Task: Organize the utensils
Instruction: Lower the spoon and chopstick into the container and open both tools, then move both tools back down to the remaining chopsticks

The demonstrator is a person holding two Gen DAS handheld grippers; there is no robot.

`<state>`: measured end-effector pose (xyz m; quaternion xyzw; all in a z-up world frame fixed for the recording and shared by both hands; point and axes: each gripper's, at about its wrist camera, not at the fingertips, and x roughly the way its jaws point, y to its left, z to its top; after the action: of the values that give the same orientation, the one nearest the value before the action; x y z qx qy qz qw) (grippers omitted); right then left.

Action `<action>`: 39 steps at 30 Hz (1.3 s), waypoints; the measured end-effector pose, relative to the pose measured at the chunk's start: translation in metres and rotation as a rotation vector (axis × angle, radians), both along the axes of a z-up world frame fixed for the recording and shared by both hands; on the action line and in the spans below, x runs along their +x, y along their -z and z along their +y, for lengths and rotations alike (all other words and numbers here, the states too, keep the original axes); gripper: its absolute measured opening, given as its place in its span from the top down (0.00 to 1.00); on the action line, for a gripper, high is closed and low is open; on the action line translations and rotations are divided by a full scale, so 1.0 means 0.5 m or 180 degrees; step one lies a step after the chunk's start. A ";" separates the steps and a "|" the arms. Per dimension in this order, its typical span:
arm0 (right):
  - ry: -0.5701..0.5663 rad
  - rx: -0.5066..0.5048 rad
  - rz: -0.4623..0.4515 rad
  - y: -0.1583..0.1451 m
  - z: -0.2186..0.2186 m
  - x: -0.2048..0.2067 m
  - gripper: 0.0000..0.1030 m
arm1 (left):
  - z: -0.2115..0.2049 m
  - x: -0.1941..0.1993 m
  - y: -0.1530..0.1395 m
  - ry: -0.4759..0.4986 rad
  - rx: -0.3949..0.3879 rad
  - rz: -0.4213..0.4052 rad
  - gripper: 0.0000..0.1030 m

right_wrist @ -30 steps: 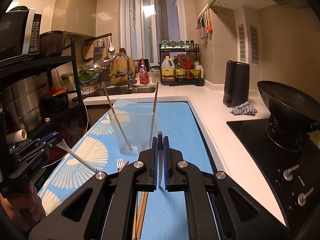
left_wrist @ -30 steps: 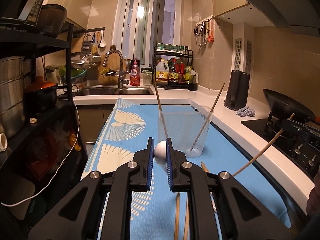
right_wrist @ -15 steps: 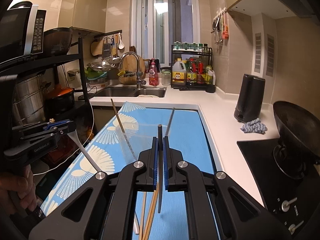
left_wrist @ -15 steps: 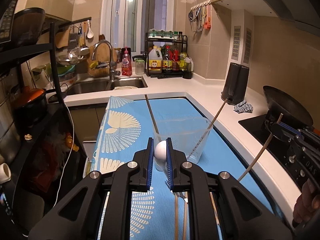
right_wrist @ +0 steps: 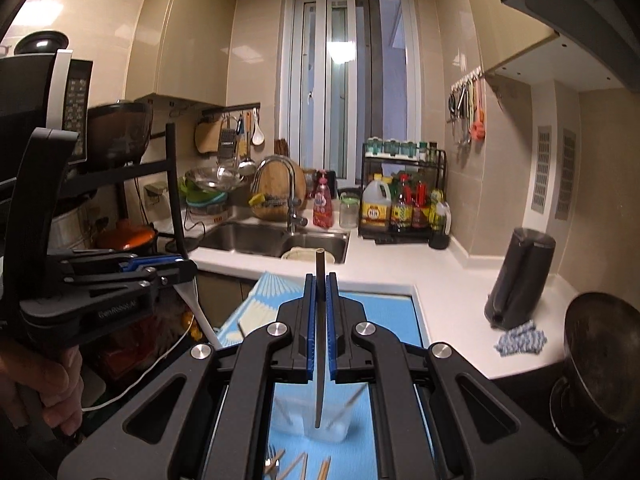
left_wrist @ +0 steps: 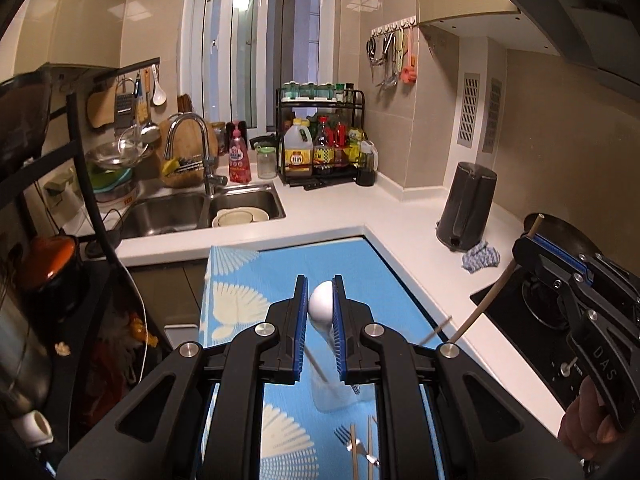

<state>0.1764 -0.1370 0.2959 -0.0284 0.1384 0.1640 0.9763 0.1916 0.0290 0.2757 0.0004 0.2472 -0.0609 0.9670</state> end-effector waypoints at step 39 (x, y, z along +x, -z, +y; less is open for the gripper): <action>0.0064 0.0001 0.0420 0.227 -0.054 -0.099 0.66 | 0.014 -0.111 0.232 -0.0134 -0.0293 0.0069 0.67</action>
<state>0.1270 -0.1638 0.1824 -0.0160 0.2028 0.1557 0.9666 0.1359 0.0358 0.1595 -0.0500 0.2545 -0.0519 0.9644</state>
